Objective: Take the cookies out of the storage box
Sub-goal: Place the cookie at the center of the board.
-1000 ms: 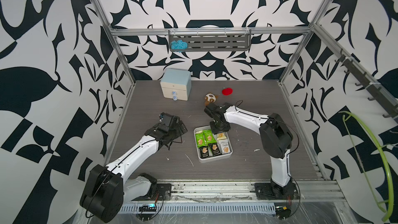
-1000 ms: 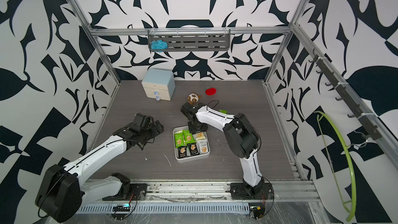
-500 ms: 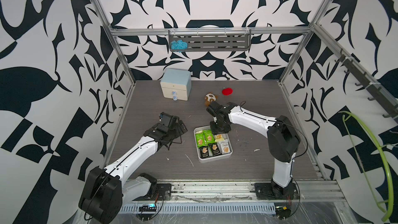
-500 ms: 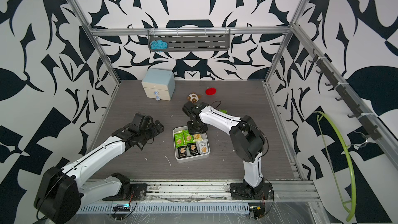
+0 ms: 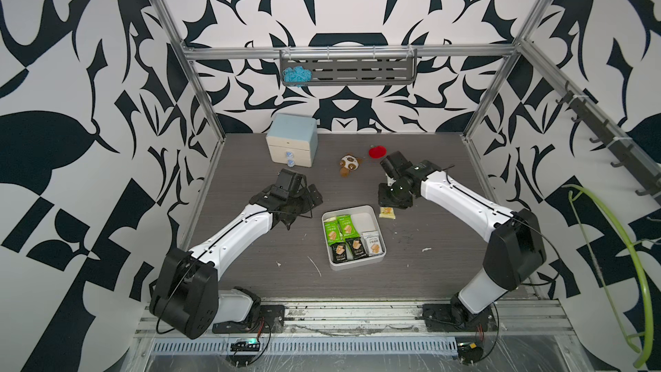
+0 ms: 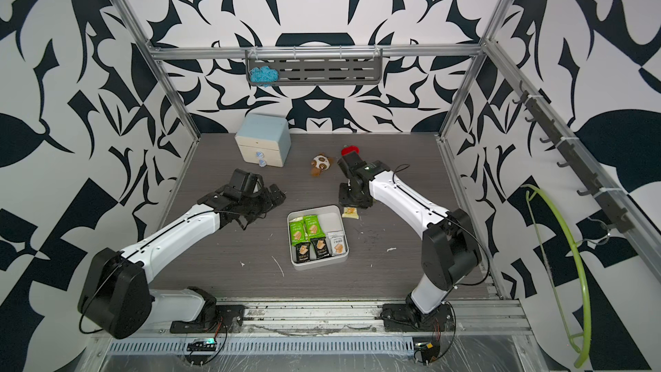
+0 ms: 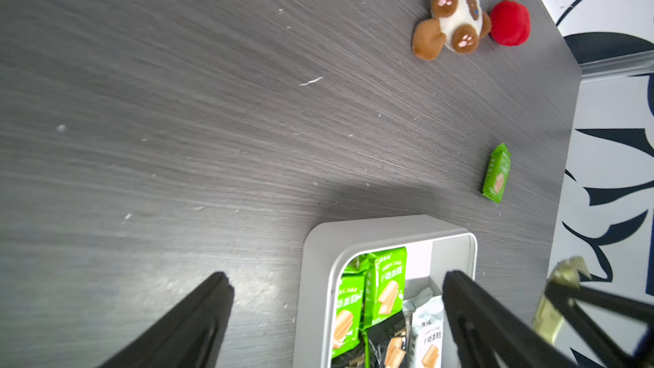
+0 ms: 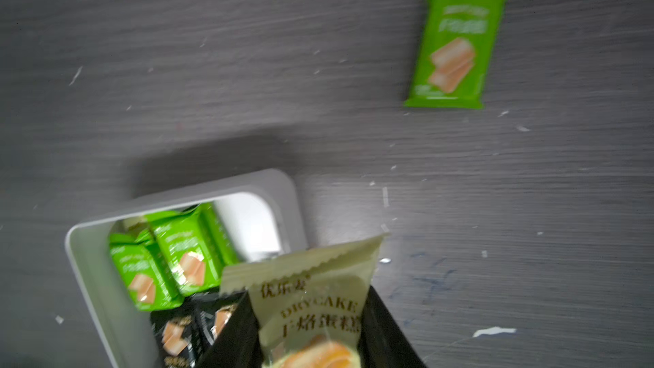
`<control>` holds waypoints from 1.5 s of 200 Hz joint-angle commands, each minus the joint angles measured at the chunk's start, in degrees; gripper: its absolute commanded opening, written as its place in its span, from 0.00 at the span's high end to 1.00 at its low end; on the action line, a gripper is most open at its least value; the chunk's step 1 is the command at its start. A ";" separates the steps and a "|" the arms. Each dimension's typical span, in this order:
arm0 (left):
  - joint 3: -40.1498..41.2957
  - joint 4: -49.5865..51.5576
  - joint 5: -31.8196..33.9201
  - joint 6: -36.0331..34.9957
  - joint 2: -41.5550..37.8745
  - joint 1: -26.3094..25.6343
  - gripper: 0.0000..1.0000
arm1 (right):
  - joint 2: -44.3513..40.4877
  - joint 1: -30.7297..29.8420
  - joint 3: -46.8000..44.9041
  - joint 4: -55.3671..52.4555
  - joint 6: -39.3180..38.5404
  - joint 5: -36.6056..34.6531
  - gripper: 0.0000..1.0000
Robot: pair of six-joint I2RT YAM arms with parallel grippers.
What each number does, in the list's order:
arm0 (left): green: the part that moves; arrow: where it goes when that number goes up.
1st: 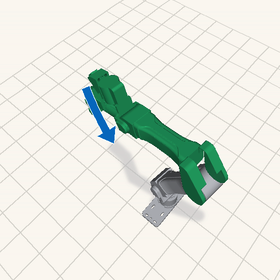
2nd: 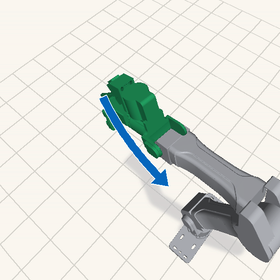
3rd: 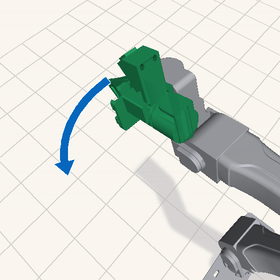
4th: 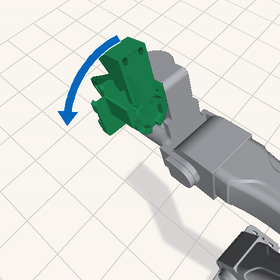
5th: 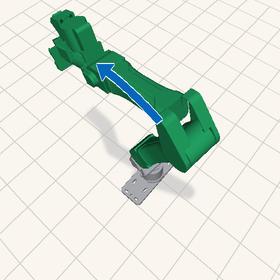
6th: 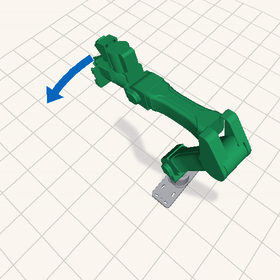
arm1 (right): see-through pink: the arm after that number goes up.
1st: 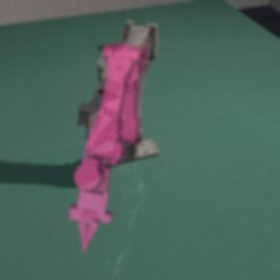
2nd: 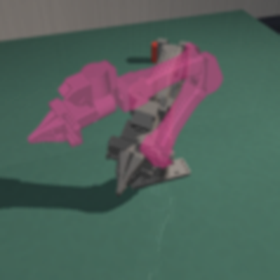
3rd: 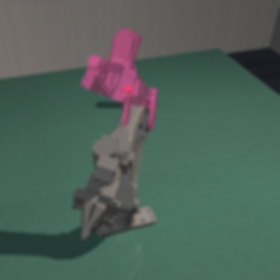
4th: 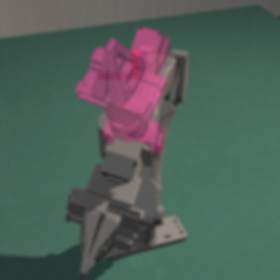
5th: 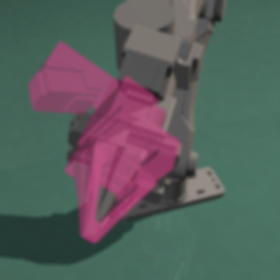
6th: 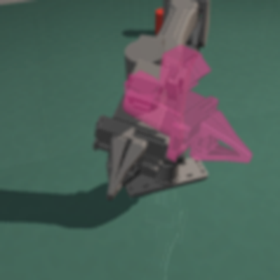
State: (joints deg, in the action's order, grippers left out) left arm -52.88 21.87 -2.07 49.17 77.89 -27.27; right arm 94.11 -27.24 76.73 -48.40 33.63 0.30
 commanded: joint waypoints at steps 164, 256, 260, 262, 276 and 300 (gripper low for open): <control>-12.28 1.36 1.31 -4.05 12.74 -0.25 0.01 | 23.11 21.55 13.82 2.20 -12.72 -2.28 0.61; -9.79 1.78 3.29 -3.71 9.32 -0.28 0.01 | 24.77 22.05 15.94 2.23 -13.46 -0.81 0.45; -9.85 1.77 3.38 -3.80 9.22 -0.32 0.01 | 24.38 21.99 16.06 1.95 -13.43 -0.82 0.44; -9.84 1.77 3.38 -3.88 9.17 -0.31 0.01 | 24.15 22.04 16.08 1.76 -13.48 -0.82 0.44; -9.95 1.91 3.43 -4.24 8.66 -0.24 0.01 | 22.39 21.93 16.09 0.83 -13.42 -1.00 0.41; -9.66 1.96 2.78 -4.52 7.87 -0.27 0.01 | 18.51 20.30 15.57 -1.29 -13.34 -2.09 0.40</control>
State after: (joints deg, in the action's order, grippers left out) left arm -63.35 22.37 0.64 45.39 87.77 -27.40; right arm 119.37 -5.69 90.83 -46.35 20.43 -0.73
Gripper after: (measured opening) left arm 0.994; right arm 0.596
